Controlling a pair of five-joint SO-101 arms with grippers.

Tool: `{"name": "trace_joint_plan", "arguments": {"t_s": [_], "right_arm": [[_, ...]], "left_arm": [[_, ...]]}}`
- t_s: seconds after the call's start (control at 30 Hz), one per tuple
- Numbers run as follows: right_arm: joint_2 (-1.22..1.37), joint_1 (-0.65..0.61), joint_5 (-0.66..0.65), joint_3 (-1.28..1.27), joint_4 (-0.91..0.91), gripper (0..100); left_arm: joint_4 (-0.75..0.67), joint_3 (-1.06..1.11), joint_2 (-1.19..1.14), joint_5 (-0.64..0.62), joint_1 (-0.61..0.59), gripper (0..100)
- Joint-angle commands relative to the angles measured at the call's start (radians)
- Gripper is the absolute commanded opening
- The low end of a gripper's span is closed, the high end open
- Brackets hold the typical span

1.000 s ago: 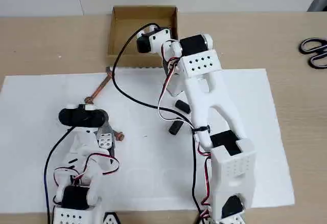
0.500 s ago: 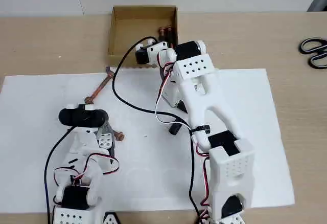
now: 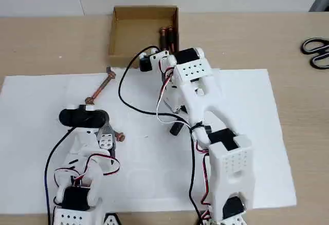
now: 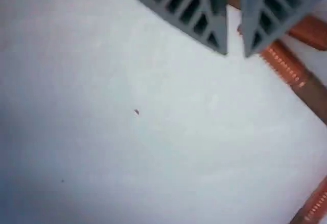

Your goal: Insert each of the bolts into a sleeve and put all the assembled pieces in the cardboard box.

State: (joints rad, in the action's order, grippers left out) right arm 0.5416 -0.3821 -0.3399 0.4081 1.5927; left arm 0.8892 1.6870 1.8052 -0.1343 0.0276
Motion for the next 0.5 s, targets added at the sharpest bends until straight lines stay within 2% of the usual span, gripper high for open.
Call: {"name": "trace_joint_plan", "arguments": {"t_s": [0.0,0.27,0.47], "right_arm": [[0.012,0.010,0.002,0.005,-0.025,22.0],[0.071,0.024,0.000,0.005,-0.056,21.0],[0.113,0.058,0.003,0.005,-0.053,5.6]], "left_arm": [[0.003,-0.004,0.008,-0.003,-0.002,1],[0.003,-0.004,0.008,-0.003,-0.002,1],[0.003,-0.004,0.008,-0.003,-0.002,1]]}}
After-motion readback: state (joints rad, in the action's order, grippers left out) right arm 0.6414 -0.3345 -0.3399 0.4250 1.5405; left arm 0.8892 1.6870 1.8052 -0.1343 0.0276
